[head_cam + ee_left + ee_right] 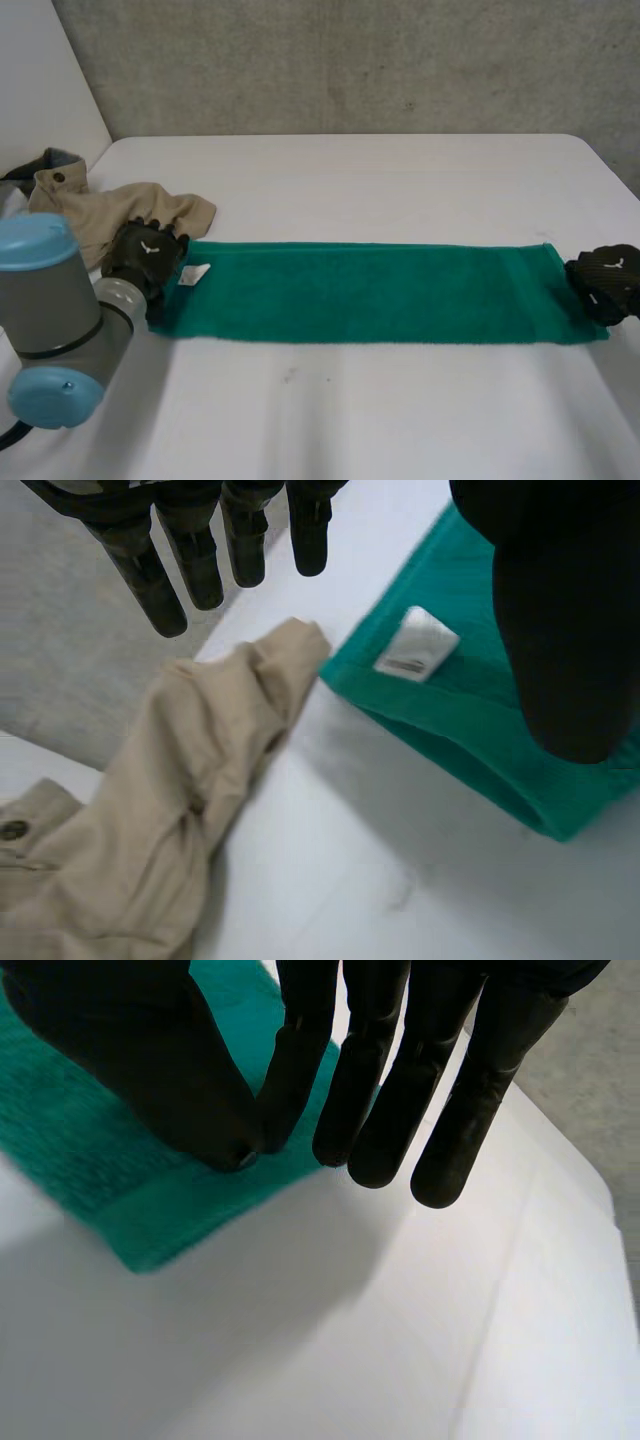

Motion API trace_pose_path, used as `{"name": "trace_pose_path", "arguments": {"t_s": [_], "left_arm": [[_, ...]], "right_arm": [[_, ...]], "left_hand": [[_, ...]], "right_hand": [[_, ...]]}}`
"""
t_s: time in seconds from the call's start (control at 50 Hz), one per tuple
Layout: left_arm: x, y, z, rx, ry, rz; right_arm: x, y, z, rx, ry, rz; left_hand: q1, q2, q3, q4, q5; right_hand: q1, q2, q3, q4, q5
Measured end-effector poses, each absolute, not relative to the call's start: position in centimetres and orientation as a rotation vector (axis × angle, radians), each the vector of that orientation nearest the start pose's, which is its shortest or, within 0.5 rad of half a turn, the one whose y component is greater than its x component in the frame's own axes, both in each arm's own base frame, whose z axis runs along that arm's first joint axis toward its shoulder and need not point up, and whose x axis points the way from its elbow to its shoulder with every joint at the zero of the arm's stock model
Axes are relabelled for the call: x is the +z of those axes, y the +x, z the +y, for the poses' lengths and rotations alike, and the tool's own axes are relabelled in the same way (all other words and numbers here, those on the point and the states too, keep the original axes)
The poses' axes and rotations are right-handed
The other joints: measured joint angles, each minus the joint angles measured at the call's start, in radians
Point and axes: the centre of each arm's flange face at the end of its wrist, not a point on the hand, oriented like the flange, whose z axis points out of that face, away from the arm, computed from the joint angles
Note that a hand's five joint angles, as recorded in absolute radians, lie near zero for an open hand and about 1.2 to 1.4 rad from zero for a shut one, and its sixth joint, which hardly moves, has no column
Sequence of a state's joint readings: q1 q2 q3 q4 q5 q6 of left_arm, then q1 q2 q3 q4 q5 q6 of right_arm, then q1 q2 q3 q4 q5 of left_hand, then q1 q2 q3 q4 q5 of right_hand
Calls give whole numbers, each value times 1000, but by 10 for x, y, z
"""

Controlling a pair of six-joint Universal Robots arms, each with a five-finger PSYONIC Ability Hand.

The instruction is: Fold the laundry.

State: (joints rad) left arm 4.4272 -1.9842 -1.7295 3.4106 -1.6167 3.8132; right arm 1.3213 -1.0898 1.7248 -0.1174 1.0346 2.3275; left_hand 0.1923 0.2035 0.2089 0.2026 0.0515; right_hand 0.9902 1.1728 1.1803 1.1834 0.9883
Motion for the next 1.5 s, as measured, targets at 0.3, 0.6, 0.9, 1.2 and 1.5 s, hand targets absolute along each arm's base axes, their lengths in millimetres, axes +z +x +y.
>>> {"name": "trace_pose_path", "arguments": {"t_s": [0.3, 0.6, 0.9, 1.2, 1.5], "left_arm": [[206, -208, -280, -1862, 885, 2033], [194, -210, -272, -1903, 844, 2182], [192, -211, -272, -1918, 834, 2214], [190, -211, -271, -1907, 838, 2222], [189, -211, -269, -1904, 839, 2224]], "right_arm": [[137, 36, -353, -1743, -1020, 2618], [145, 69, -324, -1699, -1074, 2315], [126, 72, -332, -1655, -1090, 2314], [120, 72, -341, -1663, -1130, 2301], [121, 53, -355, -1723, -1177, 2400]], "left_hand": [[0, 0, 0, 0, 0], [0, 0, 0, 0, 0], [0, 0, 0, 0, 0], [0, 0, 0, 0, 0], [0, 0, 0, 0, 0]], "right_hand": [[-476, -577, -583, -584, -564], [-555, -678, -688, -694, -674], [-451, -541, -547, -552, -552], [-80, -87, -91, -90, -108], [-30, -10, 1, 4, -10]]}}
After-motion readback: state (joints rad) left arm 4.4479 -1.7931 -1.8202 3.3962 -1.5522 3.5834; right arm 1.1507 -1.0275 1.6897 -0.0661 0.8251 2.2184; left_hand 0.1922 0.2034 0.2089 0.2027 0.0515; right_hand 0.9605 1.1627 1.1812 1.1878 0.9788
